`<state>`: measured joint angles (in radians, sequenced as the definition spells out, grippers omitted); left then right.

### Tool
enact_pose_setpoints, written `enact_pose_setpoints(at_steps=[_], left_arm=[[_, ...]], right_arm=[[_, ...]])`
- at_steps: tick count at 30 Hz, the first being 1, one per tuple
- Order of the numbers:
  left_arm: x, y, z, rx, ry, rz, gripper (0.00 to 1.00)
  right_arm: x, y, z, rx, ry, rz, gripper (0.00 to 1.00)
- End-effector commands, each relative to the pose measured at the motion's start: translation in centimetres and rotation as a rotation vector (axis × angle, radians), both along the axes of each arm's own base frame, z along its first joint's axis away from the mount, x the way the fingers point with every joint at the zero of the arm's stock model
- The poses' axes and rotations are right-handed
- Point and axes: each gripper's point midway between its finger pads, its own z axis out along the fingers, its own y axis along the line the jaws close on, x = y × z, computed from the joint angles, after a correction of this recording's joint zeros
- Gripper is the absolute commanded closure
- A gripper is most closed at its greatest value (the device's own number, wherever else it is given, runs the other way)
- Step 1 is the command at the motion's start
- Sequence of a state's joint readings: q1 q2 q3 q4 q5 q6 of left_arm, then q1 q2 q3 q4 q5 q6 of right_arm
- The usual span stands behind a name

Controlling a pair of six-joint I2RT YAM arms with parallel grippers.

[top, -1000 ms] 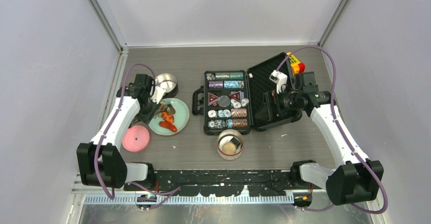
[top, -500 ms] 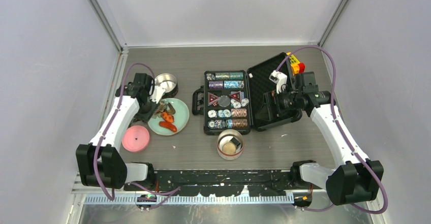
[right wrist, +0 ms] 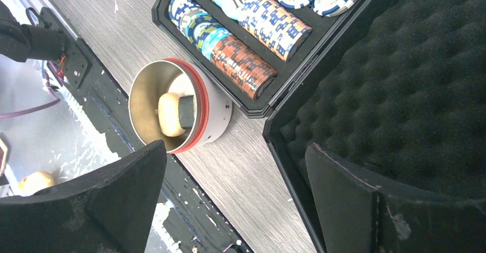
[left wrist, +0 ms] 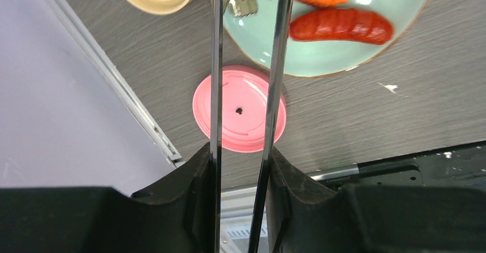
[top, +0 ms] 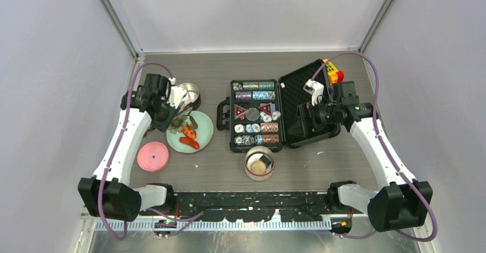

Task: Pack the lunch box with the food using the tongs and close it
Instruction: Pick up the fake food from the plate, then place the fake food in the packing box.

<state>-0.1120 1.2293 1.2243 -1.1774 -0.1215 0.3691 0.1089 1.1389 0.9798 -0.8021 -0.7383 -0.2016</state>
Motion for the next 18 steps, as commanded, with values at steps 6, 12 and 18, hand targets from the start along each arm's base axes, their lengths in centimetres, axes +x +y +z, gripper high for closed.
enact_pose_setpoints(at_steps=[6,12,18], left_arm=[[-2.0,-9.2,5.2,-0.198,-0.078,-0.314,0.72],[-6.1,-14.9,5.2,-0.338,0.035,-0.578,0.73],[-9.4,-18.0,4.6,-0.419,0.198,-0.731,0.73]], right_arm=[[0.3,0.1,1.2,0.015,-0.046,0.013,0.05],[0.3,0.1,1.2,0.009,-0.047,0.013,0.05],[0.4,0.0,1.0,0.002,-0.044,0.008,0.05]])
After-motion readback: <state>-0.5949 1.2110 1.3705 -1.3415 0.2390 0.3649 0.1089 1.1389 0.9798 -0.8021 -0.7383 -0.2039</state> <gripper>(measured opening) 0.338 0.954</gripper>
